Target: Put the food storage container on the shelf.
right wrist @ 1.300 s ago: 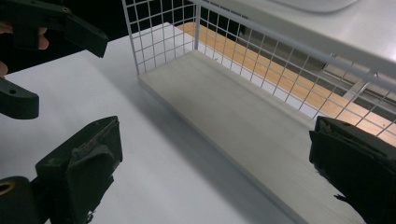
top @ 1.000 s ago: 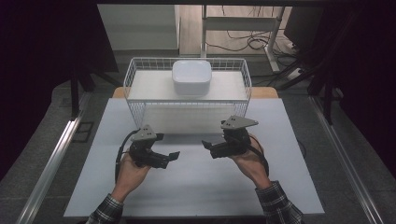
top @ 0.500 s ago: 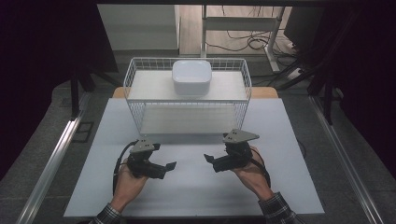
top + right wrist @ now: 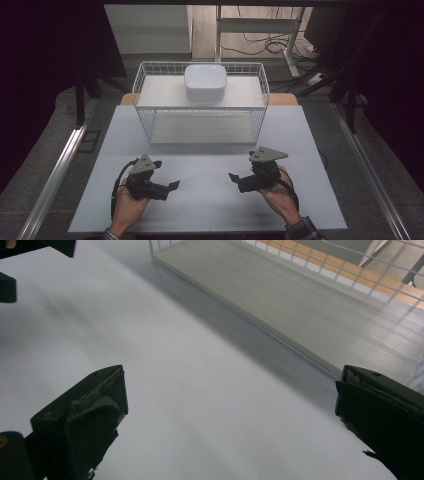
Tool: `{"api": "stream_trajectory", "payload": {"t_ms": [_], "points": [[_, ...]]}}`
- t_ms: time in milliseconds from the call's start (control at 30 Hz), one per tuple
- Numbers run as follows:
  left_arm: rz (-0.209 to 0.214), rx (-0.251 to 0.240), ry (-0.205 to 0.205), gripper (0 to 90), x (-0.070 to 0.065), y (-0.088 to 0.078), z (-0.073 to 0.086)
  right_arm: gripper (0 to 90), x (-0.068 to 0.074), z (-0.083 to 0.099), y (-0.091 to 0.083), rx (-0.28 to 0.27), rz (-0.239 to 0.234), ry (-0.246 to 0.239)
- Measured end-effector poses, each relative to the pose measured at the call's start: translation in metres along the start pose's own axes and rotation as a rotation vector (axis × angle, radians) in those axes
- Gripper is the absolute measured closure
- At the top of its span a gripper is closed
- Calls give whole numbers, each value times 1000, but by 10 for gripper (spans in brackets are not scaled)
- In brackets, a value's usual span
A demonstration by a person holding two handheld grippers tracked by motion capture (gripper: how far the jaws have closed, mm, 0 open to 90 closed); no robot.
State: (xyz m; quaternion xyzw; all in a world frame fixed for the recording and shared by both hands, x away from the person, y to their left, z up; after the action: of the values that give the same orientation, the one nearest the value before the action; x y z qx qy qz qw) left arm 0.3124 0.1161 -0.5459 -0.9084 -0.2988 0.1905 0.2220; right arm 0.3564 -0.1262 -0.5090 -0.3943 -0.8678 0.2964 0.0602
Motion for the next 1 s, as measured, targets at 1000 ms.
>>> {"api": "stream_trajectory", "payload": {"t_ms": [1000], "points": [[-85,74,-33,20,13,-24,58,3,-36,69,-25,65,123,55]]}}
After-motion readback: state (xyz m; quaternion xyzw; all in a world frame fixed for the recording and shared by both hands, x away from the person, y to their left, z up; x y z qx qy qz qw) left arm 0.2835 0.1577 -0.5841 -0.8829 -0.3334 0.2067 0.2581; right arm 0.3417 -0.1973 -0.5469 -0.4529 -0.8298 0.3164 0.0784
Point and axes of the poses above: each handheld gripper's, and its own axes: y roughly forward along the jaws, z roughly out of its underside, x roughly to its left, the point moved 10 cm from there along y, roughly forward along the jaws, and after that the axes turned 8 degrees about z, right-handed, at the moved point
